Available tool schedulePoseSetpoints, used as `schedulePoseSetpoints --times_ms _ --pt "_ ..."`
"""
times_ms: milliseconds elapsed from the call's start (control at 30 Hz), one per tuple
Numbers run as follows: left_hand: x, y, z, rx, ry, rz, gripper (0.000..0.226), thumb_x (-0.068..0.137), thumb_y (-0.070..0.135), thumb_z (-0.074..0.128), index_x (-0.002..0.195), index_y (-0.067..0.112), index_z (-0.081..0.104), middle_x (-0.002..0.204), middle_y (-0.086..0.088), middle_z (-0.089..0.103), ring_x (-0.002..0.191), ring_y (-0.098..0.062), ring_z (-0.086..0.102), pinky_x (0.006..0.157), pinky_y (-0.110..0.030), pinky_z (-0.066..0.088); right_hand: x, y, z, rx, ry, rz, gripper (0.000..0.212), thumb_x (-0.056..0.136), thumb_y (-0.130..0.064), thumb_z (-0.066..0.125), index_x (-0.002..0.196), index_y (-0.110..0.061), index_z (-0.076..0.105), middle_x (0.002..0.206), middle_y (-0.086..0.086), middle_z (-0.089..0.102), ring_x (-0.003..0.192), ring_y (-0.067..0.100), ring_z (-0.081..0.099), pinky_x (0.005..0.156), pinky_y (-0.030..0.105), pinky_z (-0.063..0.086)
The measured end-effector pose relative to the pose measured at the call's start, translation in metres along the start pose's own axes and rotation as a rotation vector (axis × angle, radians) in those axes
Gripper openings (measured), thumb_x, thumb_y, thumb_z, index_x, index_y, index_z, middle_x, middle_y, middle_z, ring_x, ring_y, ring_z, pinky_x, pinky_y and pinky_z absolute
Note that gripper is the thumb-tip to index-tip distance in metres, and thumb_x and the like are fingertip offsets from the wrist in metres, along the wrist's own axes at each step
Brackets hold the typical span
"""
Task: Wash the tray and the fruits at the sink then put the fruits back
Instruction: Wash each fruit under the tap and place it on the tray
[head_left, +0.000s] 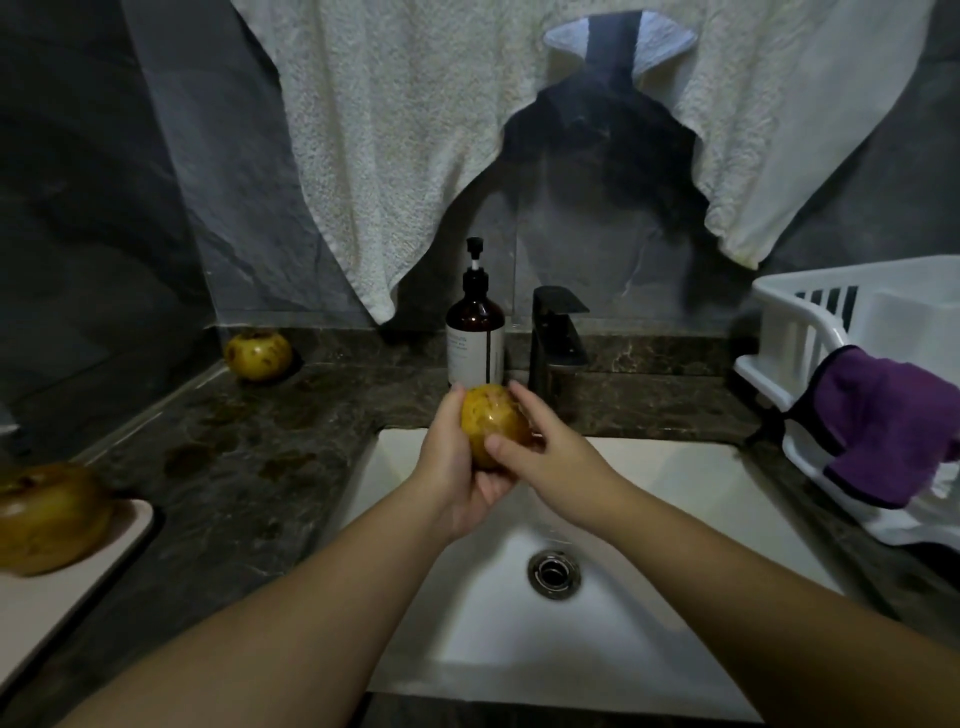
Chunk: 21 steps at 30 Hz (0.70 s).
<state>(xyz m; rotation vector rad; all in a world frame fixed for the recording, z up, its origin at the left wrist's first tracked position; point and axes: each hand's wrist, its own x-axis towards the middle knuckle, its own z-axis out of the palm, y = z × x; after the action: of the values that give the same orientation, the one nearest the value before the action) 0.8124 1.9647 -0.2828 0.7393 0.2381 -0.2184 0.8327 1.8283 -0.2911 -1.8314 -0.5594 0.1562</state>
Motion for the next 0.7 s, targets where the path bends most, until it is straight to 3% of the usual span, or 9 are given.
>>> schedulePoseSetpoints --times_ms 67,167,233,333,400,500,567,700 --pt "0.001 0.001 -0.003 -0.042 -0.021 -0.095 0.076 0.099 0.067 0.049 0.141 0.003 0.057 0.121 -0.032 0.07 0.099 -0.042 0.076 0.071 -0.046 0.065 -0.003 0.007 -0.004 0.037 0.008 -0.006 0.076 0.093 -0.025 0.075 0.157 -0.037 0.034 0.144 -0.009 0.048 0.114 -0.004 0.062 0.095 0.016 0.052" --pt "0.001 0.003 -0.007 -0.073 -0.046 -0.18 0.078 0.099 0.065 0.05 0.139 -0.001 0.056 0.124 -0.034 0.068 0.103 -0.045 0.074 0.076 -0.05 0.065 -0.003 0.007 -0.014 -0.07 0.101 -0.018 0.066 0.087 -0.029 0.081 0.144 -0.044 0.051 0.138 -0.012 0.057 0.116 0.0 0.062 0.103 0.024 0.051" --pt "0.001 0.004 -0.008 -0.071 -0.064 -0.157 0.078 0.095 0.065 0.059 0.137 -0.001 0.059 0.124 -0.033 0.068 0.106 -0.044 0.073 0.081 -0.049 0.065 -0.005 0.005 -0.013 -0.165 0.12 -0.063 0.06 0.083 -0.033 0.084 0.134 -0.051 0.057 0.129 -0.022 0.059 0.113 -0.007 0.059 0.099 0.019 0.05" --pt "0.001 0.004 -0.006 -0.055 -0.072 -0.088 0.075 0.09 0.064 0.066 0.128 0.0 0.066 0.121 -0.028 0.071 0.105 -0.04 0.075 0.08 -0.044 0.065 -0.004 0.004 -0.01 -0.211 0.192 -0.14 0.054 0.08 -0.034 0.086 0.129 -0.046 0.064 0.13 -0.027 0.057 0.117 -0.008 0.058 0.103 0.022 0.051" --pt "0.0 0.004 -0.006 -0.073 -0.079 -0.104 0.071 0.09 0.061 0.068 0.123 -0.001 0.069 0.119 -0.027 0.073 0.1 -0.039 0.076 0.074 -0.043 0.066 -0.004 0.002 -0.011 -0.301 0.229 -0.174 0.055 0.081 -0.037 0.084 0.132 -0.04 0.065 0.135 -0.024 0.056 0.122 -0.004 0.056 0.105 0.025 0.05" --pt "-0.001 0.005 -0.008 -0.079 -0.067 -0.144 0.068 0.091 0.058 0.069 0.127 0.0 0.069 0.117 -0.026 0.073 0.091 -0.039 0.077 0.07 -0.042 0.066 -0.004 0.0 -0.014 -0.418 0.134 -0.161 0.059 0.089 -0.039 0.076 0.144 -0.037 0.055 0.141 -0.019 0.047 0.129 0.002 0.047 0.108 0.029 0.045" --pt "-0.001 0.006 -0.008 -0.056 -0.04 -0.133 0.067 0.093 0.058 0.066 0.129 0.002 0.068 0.119 -0.025 0.073 0.09 -0.037 0.077 0.071 -0.039 0.066 -0.004 -0.002 -0.014 -0.405 0.109 -0.154 0.057 0.09 -0.037 0.076 0.143 -0.036 0.056 0.137 -0.02 0.047 0.125 -0.001 0.048 0.107 0.024 0.044" --pt "0.0 0.005 -0.006 0.001 0.038 -0.099 0.064 0.091 0.06 0.067 0.123 0.005 0.07 0.105 -0.02 0.076 0.065 -0.023 0.072 0.05 -0.026 0.058 -0.003 -0.004 -0.017 -0.37 0.211 -0.186 0.038 0.087 -0.032 0.08 0.125 -0.031 0.072 0.122 -0.025 0.058 0.106 -0.018 0.054 0.096 0.005 0.044"
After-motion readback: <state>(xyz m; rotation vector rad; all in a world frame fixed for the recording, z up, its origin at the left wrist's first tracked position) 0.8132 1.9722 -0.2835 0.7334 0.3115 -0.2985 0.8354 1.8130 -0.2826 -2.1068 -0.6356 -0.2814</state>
